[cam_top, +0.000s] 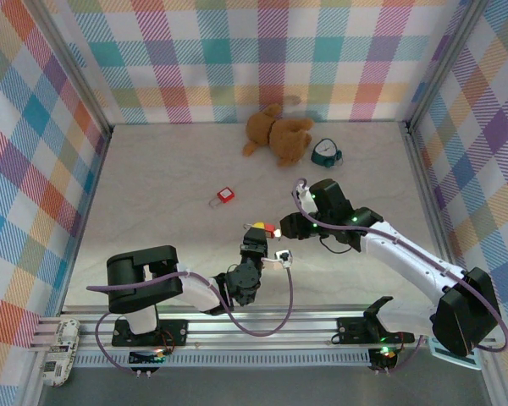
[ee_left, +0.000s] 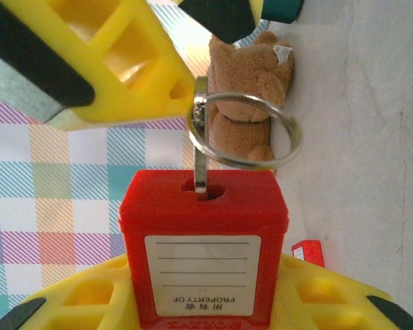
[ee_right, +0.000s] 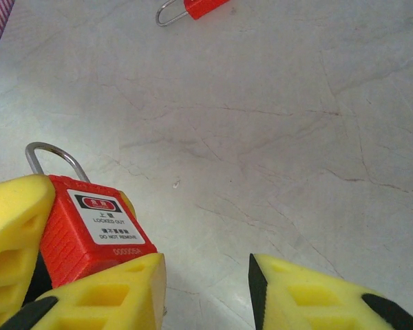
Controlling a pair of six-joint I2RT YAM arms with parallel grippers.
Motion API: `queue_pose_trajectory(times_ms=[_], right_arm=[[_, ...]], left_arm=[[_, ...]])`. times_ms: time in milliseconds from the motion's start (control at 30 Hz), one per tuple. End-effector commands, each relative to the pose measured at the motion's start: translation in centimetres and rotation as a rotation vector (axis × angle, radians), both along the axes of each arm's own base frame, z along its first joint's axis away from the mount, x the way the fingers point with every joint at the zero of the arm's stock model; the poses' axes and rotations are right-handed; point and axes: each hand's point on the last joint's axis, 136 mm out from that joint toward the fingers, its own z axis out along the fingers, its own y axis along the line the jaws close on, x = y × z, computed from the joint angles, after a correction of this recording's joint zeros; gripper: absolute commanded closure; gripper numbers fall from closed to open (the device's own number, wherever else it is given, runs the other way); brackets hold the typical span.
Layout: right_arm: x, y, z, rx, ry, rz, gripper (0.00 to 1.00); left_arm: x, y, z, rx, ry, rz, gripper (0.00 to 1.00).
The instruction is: Unlock with the key
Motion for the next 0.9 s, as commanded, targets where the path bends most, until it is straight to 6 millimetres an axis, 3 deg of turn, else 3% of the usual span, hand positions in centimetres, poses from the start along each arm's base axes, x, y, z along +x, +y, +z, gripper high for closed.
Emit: queue_pose_trajectory(times_ms=[0, 167, 300, 467, 667, 867], right_arm=[[-0.1, 0.3, 0.5, 0.006, 0.007, 0.002, 0.60], [0.1, 0.5, 3.4, 0.127, 0.042, -0.027, 0.42], [0.5, 0.4, 4.7, 0.411, 0.229, -0.102, 0.24], [0.6, 2.0, 5.3, 0.719, 0.411, -0.090, 0.21], [0.3, 3.3, 4.5, 0.759, 0.462, -0.062, 0.21], [0.4, 3.1, 4.1, 0.770, 0.463, -0.098, 0.21]], left_arm=[[-0.4, 0.3, 2.1, -0.094, -0.025, 0.006, 0.84], [0.0, 0.3, 2.2, -0.109, -0.024, 0.015, 0.84], [1.1, 0.9, 2.6, -0.143, -0.027, 0.046, 0.84], [2.6, 0.7, 3.8, -0.183, -0.041, 0.068, 0.84], [2.9, -0.4, 4.1, -0.198, -0.045, 0.045, 0.84], [2.8, -0.3, 3.6, -0.188, -0.040, 0.045, 0.83]])
